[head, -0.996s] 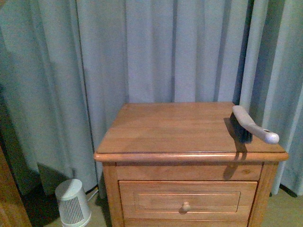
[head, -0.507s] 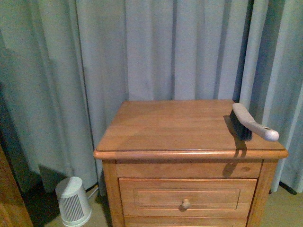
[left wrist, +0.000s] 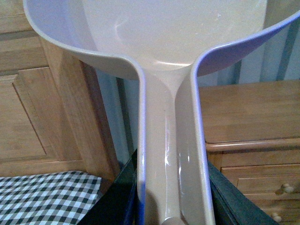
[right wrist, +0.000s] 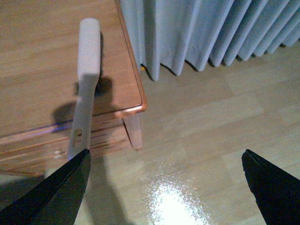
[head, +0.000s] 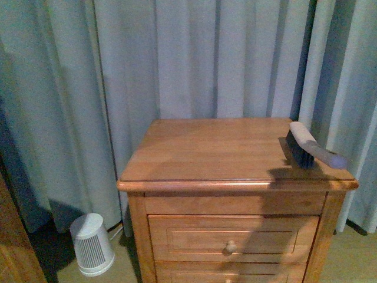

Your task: Clean up trash

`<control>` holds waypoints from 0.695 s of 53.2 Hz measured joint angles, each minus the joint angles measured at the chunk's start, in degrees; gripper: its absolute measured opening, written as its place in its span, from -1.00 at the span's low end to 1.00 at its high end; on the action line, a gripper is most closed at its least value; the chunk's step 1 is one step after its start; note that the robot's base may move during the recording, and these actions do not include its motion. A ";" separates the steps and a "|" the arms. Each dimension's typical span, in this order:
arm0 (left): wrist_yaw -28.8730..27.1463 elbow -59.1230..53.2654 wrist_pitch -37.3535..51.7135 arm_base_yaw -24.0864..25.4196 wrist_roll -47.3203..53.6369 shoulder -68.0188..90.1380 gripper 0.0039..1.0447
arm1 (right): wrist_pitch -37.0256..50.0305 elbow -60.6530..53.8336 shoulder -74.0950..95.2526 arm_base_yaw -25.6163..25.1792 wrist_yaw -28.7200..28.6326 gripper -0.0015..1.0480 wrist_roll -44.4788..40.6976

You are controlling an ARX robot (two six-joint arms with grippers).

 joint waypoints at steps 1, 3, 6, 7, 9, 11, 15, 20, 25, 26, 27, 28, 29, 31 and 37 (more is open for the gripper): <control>0.00 0.00 0.00 0.00 -0.02 0.00 -0.48 | -0.92 1.40 1.29 -0.02 -0.11 0.86 0.22; 0.02 0.00 0.00 0.00 -0.02 0.00 -0.48 | -3.13 4.90 4.74 0.02 -0.44 0.86 0.26; 0.00 0.00 0.00 0.00 -0.02 0.00 -0.48 | -5.18 8.85 8.70 0.17 -0.76 0.86 0.46; 0.02 0.00 0.00 0.00 -0.02 0.00 -0.48 | -5.92 10.36 10.16 0.26 -0.90 0.86 0.52; 0.02 0.00 0.00 0.00 -0.02 0.00 -0.48 | -6.93 12.48 12.24 0.48 -1.38 0.86 0.70; 0.00 0.00 0.00 0.00 -0.02 0.00 -0.48 | -8.22 15.10 14.71 0.79 -1.97 0.86 1.01; 0.00 0.00 0.00 0.00 -0.02 0.00 -0.48 | -9.25 18.95 18.53 1.51 -2.10 0.86 1.51; 0.00 0.00 0.00 0.00 -0.02 0.00 -0.48 | -9.27 22.47 22.53 2.47 -2.23 0.86 2.21; 0.00 0.00 0.00 0.00 -0.02 0.00 -0.48 | -9.27 24.55 25.75 3.23 -1.92 0.86 3.10; 0.00 0.00 0.00 0.00 -0.02 0.00 -0.48 | -9.27 25.00 26.56 3.45 -1.86 0.86 3.30; 0.02 0.00 0.00 0.00 -0.02 0.00 -0.48 | -9.25 25.20 26.93 3.54 -1.81 0.86 3.48; 0.00 0.00 0.00 0.00 -0.02 0.00 -0.48 | -9.14 25.57 27.69 3.74 -1.84 0.86 3.72; 0.00 0.00 0.00 0.00 -0.02 0.00 -0.48 | -8.96 25.88 28.48 3.93 -1.84 0.86 4.00; 0.00 0.00 0.00 0.00 -0.02 0.00 -0.48 | -8.59 26.34 29.66 4.26 -1.84 0.86 4.31; 0.02 0.00 0.00 0.00 -0.02 0.00 -0.48 | -7.32 27.30 33.83 5.51 -2.29 0.86 5.95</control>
